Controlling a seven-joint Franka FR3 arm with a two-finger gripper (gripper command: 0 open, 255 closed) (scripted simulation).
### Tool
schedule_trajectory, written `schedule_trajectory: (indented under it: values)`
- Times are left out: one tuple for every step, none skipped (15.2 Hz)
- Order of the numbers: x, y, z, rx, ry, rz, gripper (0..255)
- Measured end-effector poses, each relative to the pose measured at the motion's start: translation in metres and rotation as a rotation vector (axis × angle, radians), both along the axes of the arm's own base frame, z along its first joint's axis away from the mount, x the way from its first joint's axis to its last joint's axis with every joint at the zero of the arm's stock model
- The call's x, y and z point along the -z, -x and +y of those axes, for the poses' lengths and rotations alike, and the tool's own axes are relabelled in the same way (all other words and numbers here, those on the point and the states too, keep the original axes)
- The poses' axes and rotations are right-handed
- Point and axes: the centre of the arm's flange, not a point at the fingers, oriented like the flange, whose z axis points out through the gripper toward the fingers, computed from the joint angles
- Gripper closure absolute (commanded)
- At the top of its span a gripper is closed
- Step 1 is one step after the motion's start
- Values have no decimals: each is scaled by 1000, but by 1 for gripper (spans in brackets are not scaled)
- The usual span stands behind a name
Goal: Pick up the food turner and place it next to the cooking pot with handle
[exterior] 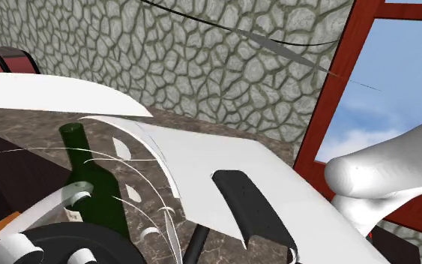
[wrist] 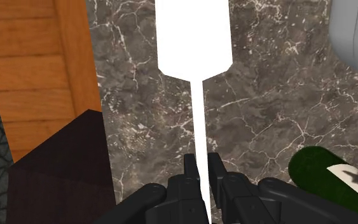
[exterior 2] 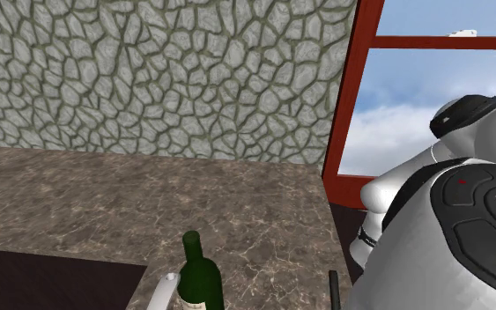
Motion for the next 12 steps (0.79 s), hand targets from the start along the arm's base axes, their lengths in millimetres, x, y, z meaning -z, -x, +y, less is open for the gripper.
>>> schedule_trajectory:
  values:
    - [5,0,1,0,0,0,255]
    - [10,0,0,0,0,1,255]
    - [16,0,1,0,0,1,255]
    - [21,-1,0,0,0,1,255]
    - [25,-1,1,0,0,1,255]
    - [32,0,1,0,1,1,255]
    - [38,-1,1,0,0,1,255]
    - [42,0,1,0,0,1,255]
    - [47,0,2,0,0,1,255]
    - [52,-1,2,0,0,1,255]
    - [57,-1,2,0,0,1,255]
    - [62,-1,2,0,0,1,255]
